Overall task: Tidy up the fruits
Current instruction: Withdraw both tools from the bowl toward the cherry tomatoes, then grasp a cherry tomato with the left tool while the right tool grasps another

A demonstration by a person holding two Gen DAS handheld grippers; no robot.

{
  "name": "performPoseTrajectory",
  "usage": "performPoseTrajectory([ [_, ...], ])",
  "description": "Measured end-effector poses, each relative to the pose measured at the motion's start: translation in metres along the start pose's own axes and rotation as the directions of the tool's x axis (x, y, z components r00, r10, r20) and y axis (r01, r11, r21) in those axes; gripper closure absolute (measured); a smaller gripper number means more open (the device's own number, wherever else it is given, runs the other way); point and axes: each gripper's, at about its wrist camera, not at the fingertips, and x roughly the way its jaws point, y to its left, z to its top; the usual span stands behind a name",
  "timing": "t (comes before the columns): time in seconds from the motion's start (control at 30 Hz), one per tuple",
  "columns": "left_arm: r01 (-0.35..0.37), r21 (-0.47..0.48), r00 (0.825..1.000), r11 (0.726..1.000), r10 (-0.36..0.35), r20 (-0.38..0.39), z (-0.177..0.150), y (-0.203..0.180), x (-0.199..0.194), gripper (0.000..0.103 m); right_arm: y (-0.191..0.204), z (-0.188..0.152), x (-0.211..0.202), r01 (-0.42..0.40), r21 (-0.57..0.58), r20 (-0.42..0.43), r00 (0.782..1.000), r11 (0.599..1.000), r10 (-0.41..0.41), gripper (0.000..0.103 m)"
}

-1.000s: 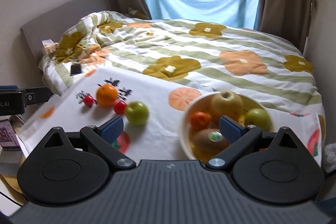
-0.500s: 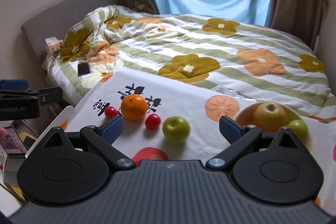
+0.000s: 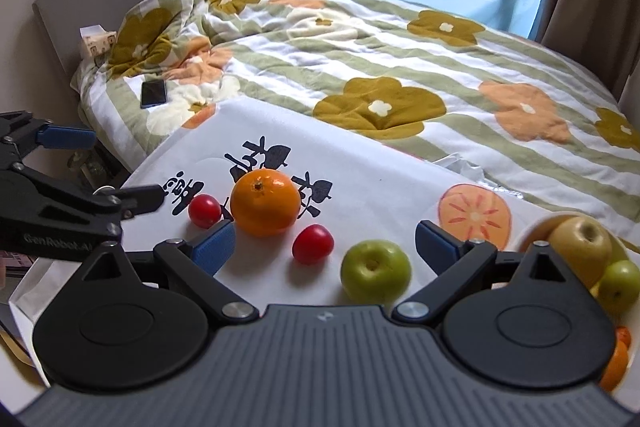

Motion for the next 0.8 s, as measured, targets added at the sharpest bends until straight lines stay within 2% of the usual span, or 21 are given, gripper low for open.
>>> performPoseTrajectory([
  [0.23, 0.065, 0.073, 0.997, 0.995, -0.062, -0.047, -0.004, 0.0, 0.034, 0.012, 0.003, 0.007, 0.029, -0.009, -0.053, -0.04, 0.999, 0.999, 0.007, 0.0],
  [0.37, 0.105, 0.108, 0.992, 0.989, -0.097, -0.078, -0.004, -0.004, 0.049, 0.024, 0.003, 0.007, 0.043, -0.016, -0.116, -0.074, 0.997, 0.993, 0.008, 0.001],
  [0.47, 0.131, 0.126, 0.988, 0.983, -0.118, -0.105, -0.006, -0.007, 0.058, 0.034, 0.006, 0.006, 0.052, -0.017, -0.172, -0.099, 0.995, 0.985, 0.0, 0.003],
  [0.67, 0.168, 0.135, 0.979, 0.977, -0.149, -0.139, -0.007, -0.011, 0.068, 0.046, 0.015, 0.003, 0.065, -0.054, -0.29, -0.142, 0.99, 0.955, 0.013, 0.012],
  [0.8, 0.187, 0.124, 0.973, 0.974, -0.166, -0.159, -0.007, -0.011, 0.073, 0.05, 0.017, 0.003, 0.073, -0.081, -0.328, -0.169, 0.985, 0.941, 0.026, 0.021],
])
